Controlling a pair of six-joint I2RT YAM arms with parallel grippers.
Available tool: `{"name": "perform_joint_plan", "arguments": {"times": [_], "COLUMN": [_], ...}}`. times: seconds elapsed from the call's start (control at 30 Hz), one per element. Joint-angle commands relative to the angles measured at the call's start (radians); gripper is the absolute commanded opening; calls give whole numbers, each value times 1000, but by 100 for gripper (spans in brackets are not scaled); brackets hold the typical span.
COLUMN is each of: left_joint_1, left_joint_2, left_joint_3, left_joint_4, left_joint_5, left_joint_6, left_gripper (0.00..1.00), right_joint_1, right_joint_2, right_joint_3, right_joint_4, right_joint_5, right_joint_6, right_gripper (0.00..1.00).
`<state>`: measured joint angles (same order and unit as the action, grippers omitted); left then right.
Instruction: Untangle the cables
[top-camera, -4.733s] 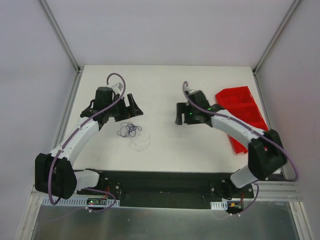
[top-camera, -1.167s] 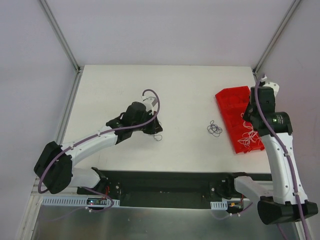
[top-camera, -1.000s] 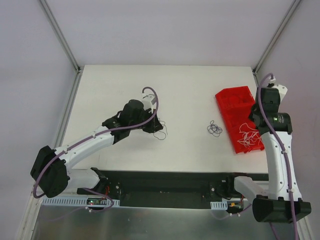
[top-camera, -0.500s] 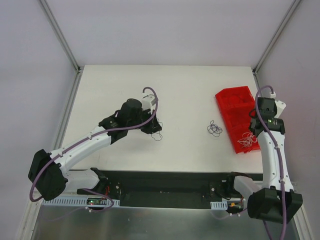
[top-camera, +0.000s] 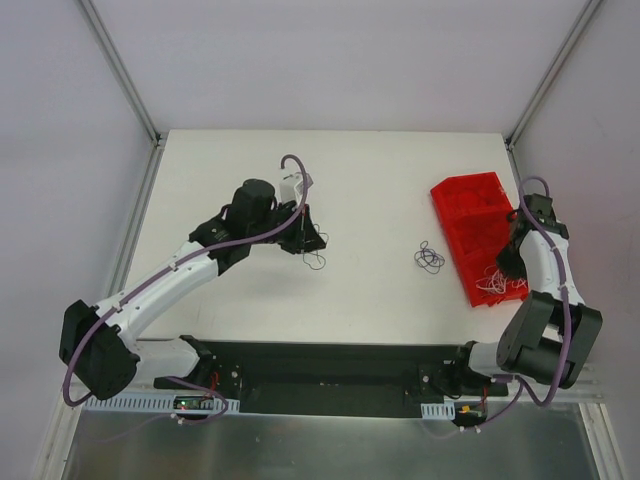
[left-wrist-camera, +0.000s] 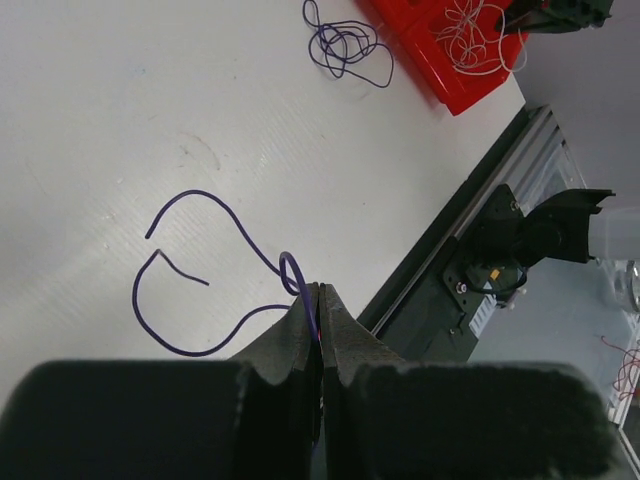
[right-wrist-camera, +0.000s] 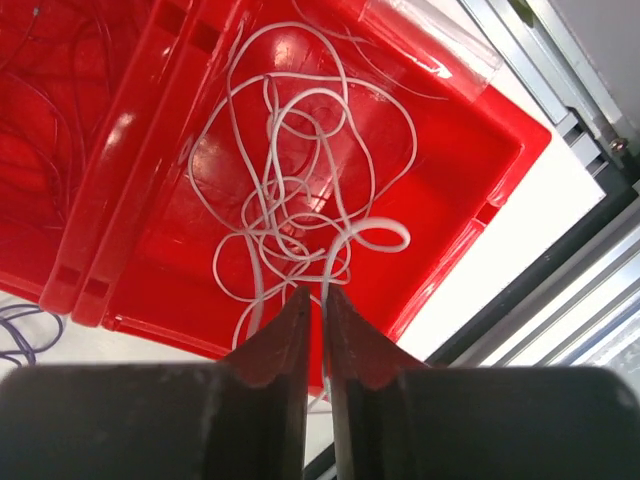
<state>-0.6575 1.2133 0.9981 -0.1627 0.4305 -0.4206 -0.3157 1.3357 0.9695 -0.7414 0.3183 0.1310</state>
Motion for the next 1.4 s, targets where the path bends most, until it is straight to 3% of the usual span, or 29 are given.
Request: {"name": "perform_joint_plan", "arguments": {"times": [0.0, 0.1, 0.27, 0.43, 0.6, 0.7, 0.8, 0.9, 1.07, 1.27, 1.37], "left_joint_1": [24, 29, 47, 78, 110, 119, 121, 121, 121, 121, 121], "left_joint_2": [29, 45, 68, 112, 189, 236, 258, 250, 241, 227, 219], "left_joint_3": [56, 66, 63, 69, 77, 74, 63, 44, 16, -18, -16], "left_joint_4": [6, 15, 37, 54, 60, 66, 77, 104, 114, 117, 115], "left_joint_5": [92, 108, 143, 215, 306, 333, 341, 335, 333, 332, 335], "left_joint_6": [-49, -69, -113, -179, -303, -368, -421, -478, -559, -621, -641], "left_gripper": [0, 0, 0, 0, 0, 0, 0, 0, 0, 0, 0], "right_joint_1": [-8, -6, 10, 168, 582, 858, 1009, 1119, 1247, 1342, 1363], "right_joint_2": [-1, -41, -194, -274, -254, -250, -233, -210, -191, -185, -156], "right_joint_3": [44, 75, 89, 172, 215, 155, 65, -29, -162, -187, -170], "right_joint_4": [-18, -45, -93, -138, -18, 155, 365, 544, 787, 867, 875], "right_joint_5": [-4, -22, 14, 61, -406, -554, -637, -602, -400, -196, -163], "right_joint_6": [-8, -31, -65, -123, -289, -260, -200, -182, -182, -212, -240], "right_gripper": [25, 55, 71, 74, 75, 76, 76, 75, 73, 71, 71]}}
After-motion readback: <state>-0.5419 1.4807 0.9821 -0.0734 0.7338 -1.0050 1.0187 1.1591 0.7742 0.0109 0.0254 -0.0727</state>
